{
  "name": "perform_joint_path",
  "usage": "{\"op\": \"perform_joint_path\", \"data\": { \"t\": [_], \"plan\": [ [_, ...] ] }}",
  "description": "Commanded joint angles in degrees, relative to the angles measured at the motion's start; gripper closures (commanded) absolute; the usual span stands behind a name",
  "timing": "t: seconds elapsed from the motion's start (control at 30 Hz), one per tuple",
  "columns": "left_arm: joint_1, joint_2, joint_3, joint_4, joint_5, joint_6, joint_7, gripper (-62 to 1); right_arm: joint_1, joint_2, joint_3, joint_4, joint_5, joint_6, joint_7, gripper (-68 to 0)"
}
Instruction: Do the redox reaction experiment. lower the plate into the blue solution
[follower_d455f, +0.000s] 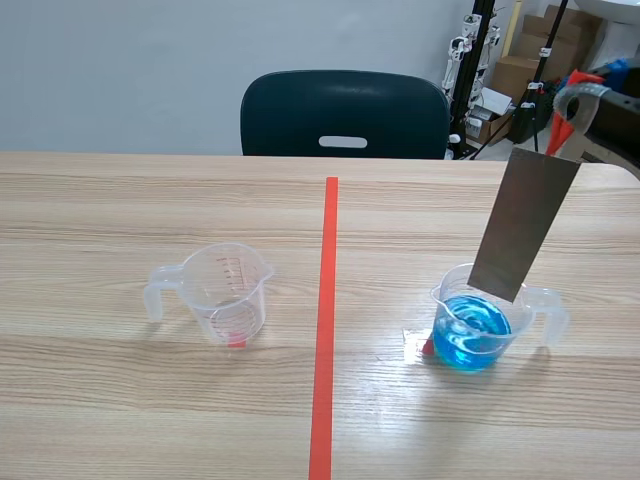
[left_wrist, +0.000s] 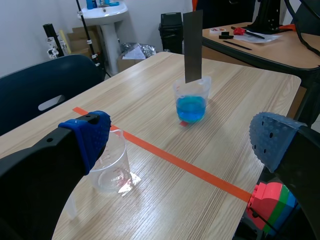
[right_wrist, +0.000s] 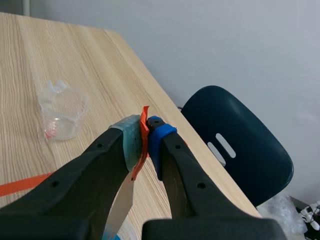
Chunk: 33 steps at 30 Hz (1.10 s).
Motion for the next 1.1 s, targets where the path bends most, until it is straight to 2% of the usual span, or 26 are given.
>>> {"op": "perform_joint_path", "data": {
  "t": [0.0,0.87,1.07],
  "plan": [
    [-0.2,0.3,0.2,0.7,-0.6,-0.1,-0.9,-58.7,1.5,0.1,0.2,0.3,0.7,-0.2,1.0,-0.2],
    [-0.2,0.3,0.2,0.7,-0.6,-0.1,-0.9,-58.1,1.7,-4.3,-1.7,-0.6,-2.5,-0.3,0.8,-0.2],
    [-0.2,0.3,0.2,0.7,-0.6,-0.1,-0.9,-58.1,1.8,-5.1,-2.9,-0.8,-2.4,-2.6,0.4,-0.2]
  ]
}}
